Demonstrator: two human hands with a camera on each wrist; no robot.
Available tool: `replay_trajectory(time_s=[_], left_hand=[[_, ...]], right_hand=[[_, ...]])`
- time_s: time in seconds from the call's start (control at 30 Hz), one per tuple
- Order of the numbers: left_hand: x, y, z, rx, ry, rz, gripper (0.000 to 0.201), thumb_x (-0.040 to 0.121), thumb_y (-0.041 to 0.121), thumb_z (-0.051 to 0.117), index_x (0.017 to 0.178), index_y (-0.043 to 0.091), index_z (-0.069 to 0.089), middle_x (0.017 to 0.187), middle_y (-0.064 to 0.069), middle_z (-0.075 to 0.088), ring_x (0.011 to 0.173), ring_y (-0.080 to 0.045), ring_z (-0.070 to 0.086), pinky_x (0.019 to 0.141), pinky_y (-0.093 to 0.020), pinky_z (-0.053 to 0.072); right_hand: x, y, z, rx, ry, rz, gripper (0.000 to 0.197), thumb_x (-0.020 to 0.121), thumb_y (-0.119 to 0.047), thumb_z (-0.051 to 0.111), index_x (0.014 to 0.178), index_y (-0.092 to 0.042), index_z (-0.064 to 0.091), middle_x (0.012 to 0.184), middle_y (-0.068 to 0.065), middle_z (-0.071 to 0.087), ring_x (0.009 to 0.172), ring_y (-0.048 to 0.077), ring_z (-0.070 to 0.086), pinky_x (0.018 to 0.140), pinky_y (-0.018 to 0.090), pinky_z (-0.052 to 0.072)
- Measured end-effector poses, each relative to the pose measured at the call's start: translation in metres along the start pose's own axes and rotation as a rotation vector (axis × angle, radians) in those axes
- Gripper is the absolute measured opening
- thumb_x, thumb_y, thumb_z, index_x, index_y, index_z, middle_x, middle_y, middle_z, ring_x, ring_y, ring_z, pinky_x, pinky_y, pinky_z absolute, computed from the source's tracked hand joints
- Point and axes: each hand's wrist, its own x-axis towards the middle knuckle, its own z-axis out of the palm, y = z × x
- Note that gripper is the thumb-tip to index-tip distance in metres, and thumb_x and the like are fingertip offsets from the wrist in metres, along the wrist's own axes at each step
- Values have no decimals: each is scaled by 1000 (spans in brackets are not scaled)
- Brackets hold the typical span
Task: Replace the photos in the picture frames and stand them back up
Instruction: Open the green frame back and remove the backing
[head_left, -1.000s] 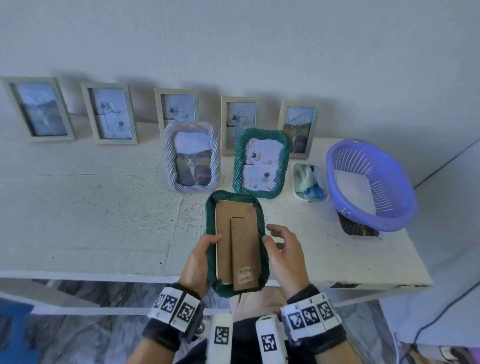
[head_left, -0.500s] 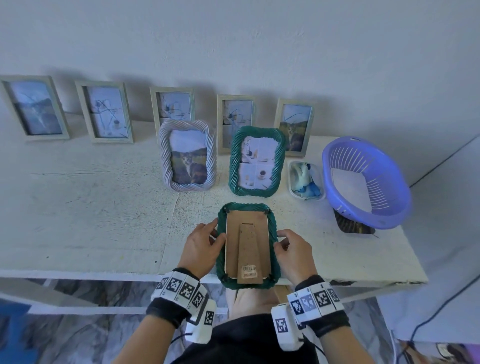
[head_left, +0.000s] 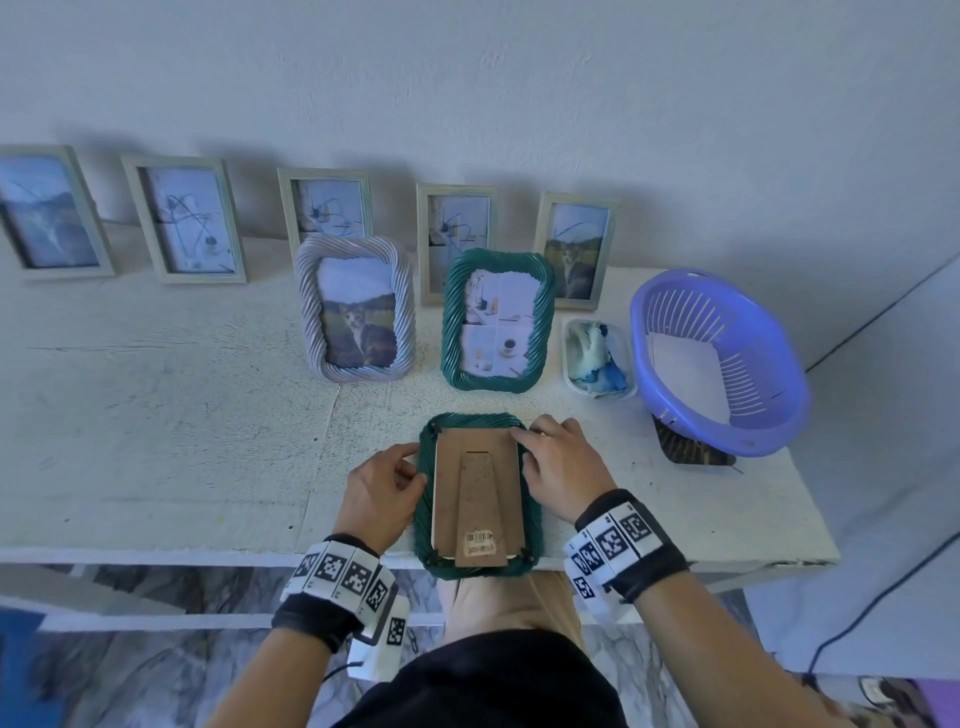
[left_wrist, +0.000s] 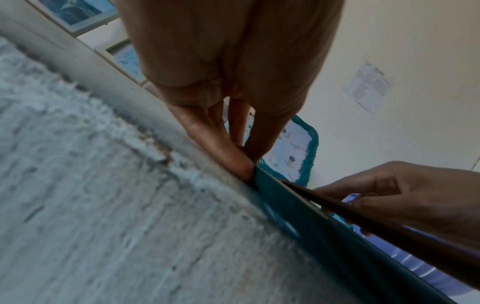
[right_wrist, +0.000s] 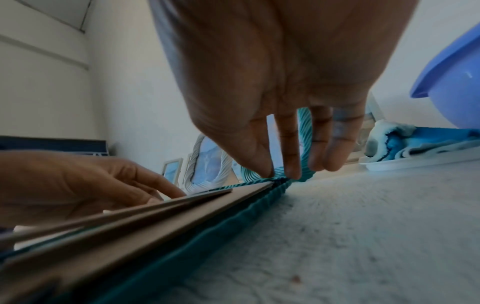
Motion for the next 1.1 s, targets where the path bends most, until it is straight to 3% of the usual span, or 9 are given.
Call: replay_trajectory(time_s=[0.23,0.57,0.67,0.73,0.8,0.9,1.0,1.1], left_hand=[[2,1,0,-16,-22,-21,31,87,14,67,118,14,66,78,4,63,73,-14,64,71,-39,59],[2,1,0,-21,-30,-30,32,87,13,66,119,14,65,78,4,64,71,-15,64,71,-39,59],[3,0,0,-22,-33,-37,31,87,13,66,118,14,65,78,3,64,70,-13,64,68,-30,57],[3,1,0,-22,-38,-45,31,87,13,66,118,14,65,78,2,65,71,-13,64,68,-29,56],[4,1,-1,-23,-40,-50,31,87,13,66,119,13,64,79,2,65,71,-14,64,68,-31,57],[6,3,-4,-11,-70,-78,30,87,12,65,117,14,64,79,1,65,69,-16,64,62,-23,56],[15,8,-6,29,-115,-127,27,89,25,63,115,19,63,83,6,67,79,-20,67,74,-38,58],[28,18,-8,151,-87,-148,32,90,45,57,108,20,66,93,4,67,94,-20,64,84,-33,52]], right_hand=[[6,9,-4,-141,-56,-93,50,91,-14,46,140,-25,48,123,-1,52,101,27,43,84,37,46],[6,15,-1,-178,-73,-129,40,89,-15,46,128,-11,58,120,2,54,101,25,43,82,37,48],[4,14,1,-128,-58,-111,41,94,-26,43,130,-12,54,121,5,53,103,26,44,84,37,47],[2,13,2,-79,-46,-114,46,95,-41,43,134,-19,50,117,5,53,103,26,45,82,37,46],[-1,13,4,-71,-58,-134,51,91,-56,43,135,-30,47,114,4,50,100,25,45,80,36,46],[-1,14,7,-129,-92,-136,62,83,-69,31,134,-38,46,114,4,44,97,24,43,79,35,44],[1,13,6,-165,-90,-137,60,84,-68,31,134,-39,45,112,3,44,97,25,44,79,36,44],[2,12,4,-169,-88,-135,49,90,-59,39,134,-36,46,112,5,44,99,26,45,80,37,43]])
